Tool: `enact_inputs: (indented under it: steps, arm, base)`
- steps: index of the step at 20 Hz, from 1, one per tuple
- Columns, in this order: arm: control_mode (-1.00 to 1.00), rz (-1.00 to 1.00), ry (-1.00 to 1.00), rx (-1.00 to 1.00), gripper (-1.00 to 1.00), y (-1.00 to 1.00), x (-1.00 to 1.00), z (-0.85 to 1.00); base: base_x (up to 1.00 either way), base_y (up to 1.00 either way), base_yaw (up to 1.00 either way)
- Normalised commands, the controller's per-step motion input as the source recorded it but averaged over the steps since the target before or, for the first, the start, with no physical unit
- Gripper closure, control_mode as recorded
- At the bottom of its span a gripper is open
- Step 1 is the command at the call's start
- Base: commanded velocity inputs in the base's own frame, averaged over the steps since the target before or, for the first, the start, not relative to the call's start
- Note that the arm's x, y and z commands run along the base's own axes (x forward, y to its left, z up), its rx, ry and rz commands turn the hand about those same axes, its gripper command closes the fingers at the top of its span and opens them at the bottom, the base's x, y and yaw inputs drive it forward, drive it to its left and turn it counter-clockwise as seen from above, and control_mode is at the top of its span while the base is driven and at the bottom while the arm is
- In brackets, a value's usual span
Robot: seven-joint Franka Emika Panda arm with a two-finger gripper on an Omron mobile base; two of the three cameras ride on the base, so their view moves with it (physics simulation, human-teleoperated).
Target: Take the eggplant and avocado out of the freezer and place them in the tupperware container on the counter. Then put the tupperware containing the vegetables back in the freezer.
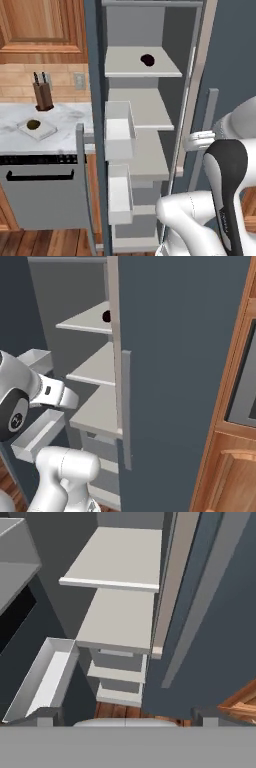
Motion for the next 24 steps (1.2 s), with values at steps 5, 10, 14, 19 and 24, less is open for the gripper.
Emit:
enact_inputs:
  steps: [5,10,14,19,24]
  arm:
    - [1.0,0.0,0.0,0.0,-1.0,0.0,0.0,0.0]
    - [1.0,0.0,0.0,0.0,-1.0,0.0,0.0,0.0]
    - [1.0,0.0,0.0,0.0,-1.0,0.0,0.0,0.0]
    - [1.0,0.0,0.0,0.0,-1.0,0.0,0.0,0.0]
    - [1.0,0.0,0.0,0.0,-1.0,0.0,0.0,0.0]
  base:
    - [0.41,0.37,-0.1]
    - [0.36,0.0,-0.08]
    - [0.18,0.0,-0.04]
    - [0.0,0.0,0.0]
    - [0.0,-0.01,0.0]
